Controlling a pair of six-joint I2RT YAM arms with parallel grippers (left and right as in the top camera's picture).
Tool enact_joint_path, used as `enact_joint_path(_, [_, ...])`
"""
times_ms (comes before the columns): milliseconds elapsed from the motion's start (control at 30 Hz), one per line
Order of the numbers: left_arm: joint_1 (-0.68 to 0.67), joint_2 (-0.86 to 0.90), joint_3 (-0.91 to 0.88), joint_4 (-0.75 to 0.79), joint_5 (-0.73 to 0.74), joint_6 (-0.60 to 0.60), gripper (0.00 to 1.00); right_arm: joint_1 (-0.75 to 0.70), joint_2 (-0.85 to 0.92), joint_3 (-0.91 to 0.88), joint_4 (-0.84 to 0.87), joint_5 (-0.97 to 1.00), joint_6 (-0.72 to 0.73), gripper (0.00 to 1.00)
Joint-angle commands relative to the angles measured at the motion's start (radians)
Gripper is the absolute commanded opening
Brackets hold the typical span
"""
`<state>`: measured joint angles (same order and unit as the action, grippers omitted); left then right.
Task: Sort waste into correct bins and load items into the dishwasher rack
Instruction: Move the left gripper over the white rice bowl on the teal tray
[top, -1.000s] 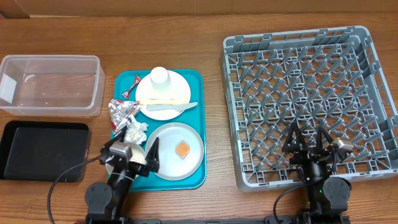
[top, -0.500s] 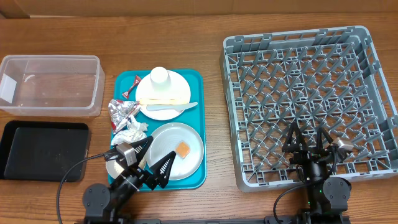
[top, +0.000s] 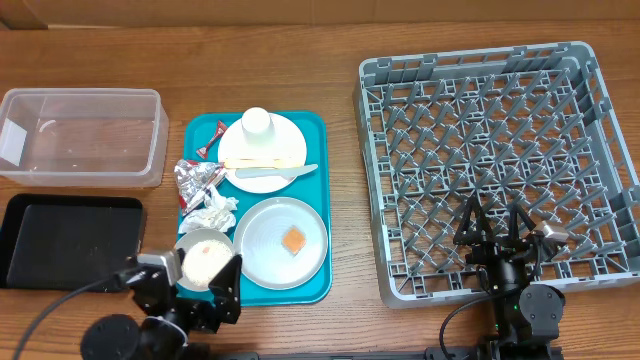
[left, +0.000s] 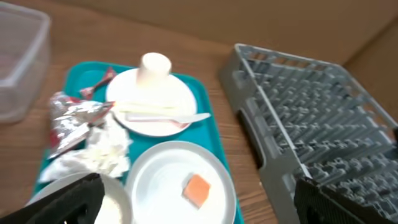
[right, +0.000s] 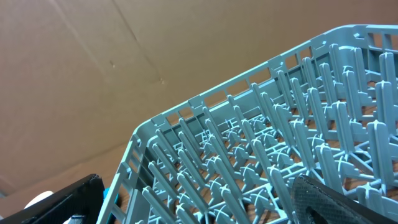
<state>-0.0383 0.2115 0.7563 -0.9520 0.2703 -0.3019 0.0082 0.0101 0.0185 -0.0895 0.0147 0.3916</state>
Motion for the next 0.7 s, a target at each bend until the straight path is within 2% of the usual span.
enact_joint_path(0, [0.005,0.068,0.093,0.006,0.039,0.034,1.00,0.003,-0.005,-0.011,0.007,0.003,-0.003,1.00])
enact_joint_path(100, [0.005,0.096,0.114,0.067,0.191,0.089,1.00,0.003,-0.005,-0.011,0.007,0.003,-0.003,1.00])
enact_joint_path(167, [0.005,0.123,0.122,0.060,0.190,0.084,1.00,0.003,-0.005,-0.011,0.007,0.003,-0.003,1.00])
enact_joint_path(433, [0.005,0.406,0.197,-0.120,0.074,0.062,1.00,0.003,-0.005,-0.011,0.007,0.003,-0.003,1.00])
enact_joint_path(567, [0.005,0.586,0.246,-0.252,-0.087,0.014,1.00,0.003,-0.005,-0.011,0.007,0.003,-0.003,1.00])
enact_joint_path(667, [0.005,0.674,0.254,-0.285,-0.069,0.003,1.00,0.003,-0.005,-0.011,0.007,0.003,-0.003,1.00])
